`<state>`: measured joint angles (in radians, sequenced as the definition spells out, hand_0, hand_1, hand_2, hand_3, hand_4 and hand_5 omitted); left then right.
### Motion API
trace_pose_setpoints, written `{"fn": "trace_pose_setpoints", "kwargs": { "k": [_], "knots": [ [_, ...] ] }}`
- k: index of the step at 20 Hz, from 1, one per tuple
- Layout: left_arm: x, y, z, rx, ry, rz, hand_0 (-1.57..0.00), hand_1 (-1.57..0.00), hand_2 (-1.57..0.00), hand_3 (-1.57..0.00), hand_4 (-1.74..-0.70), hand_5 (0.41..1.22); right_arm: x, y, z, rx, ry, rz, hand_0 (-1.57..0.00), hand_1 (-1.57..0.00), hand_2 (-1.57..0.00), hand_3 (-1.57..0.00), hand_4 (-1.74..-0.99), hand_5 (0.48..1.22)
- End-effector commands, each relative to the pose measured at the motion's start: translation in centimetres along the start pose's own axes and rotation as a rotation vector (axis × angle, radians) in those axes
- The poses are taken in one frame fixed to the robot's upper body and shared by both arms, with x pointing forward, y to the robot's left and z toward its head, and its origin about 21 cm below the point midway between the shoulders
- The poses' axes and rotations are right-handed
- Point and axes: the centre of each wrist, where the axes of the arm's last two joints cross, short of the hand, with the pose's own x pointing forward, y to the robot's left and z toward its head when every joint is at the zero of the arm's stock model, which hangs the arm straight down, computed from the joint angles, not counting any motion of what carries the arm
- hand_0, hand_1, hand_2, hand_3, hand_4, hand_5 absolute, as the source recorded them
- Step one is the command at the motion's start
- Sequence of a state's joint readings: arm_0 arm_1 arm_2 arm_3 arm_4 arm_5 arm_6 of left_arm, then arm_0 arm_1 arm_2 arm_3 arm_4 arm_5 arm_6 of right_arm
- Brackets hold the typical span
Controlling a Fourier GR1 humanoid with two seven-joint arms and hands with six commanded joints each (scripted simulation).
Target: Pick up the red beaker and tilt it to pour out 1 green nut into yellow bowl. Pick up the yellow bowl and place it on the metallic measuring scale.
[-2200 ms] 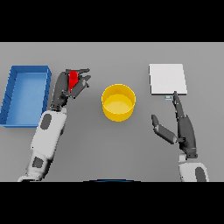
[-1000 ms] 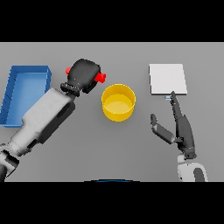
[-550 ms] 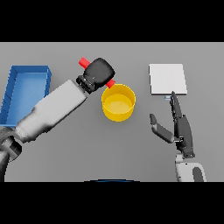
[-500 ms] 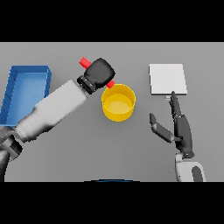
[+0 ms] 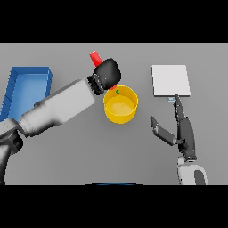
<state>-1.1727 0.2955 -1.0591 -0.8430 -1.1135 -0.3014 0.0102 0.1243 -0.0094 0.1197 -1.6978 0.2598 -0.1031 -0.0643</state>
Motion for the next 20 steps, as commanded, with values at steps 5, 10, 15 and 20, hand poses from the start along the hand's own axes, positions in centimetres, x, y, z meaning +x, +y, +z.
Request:
{"fn": "trace_pose_setpoints", "kwargs": {
  "k": [5,10,15,20],
  "knots": [
    [0.4,1.2,-0.9,-0.057,-0.012,-0.156,-1.57,-1.57,-1.57,-1.57,-1.73,1.221,-0.1,0.1,-0.1,-0.003,-0.008,0.027,0.00,0.00,0.00,0.00,-1.225,0.583],
    [0.6,1.9,-1.1,-0.051,-0.060,-0.302,-1.57,-1.57,-1.57,-1.57,-1.73,1.221,-0.2,-0.1,0.1,0.000,-0.026,0.031,0.00,0.00,0.00,0.00,-1.210,0.592],
    [-2.3,4.1,-0.5,-0.044,-0.042,-0.341,-1.57,-1.57,-1.57,-1.57,-1.73,1.221,-0.2,0.1,0.3,0.001,-0.036,0.043,0.00,0.00,0.00,0.00,-1.206,0.592],
    [-9.9,7.7,1.3,0.046,0.119,-0.269,-1.57,-1.57,-1.46,-1.04,-1.70,1.221,0.0,0.5,-0.3,0.000,-0.034,0.032,0.00,0.00,0.00,0.00,-1.186,0.596]
  ]
}}
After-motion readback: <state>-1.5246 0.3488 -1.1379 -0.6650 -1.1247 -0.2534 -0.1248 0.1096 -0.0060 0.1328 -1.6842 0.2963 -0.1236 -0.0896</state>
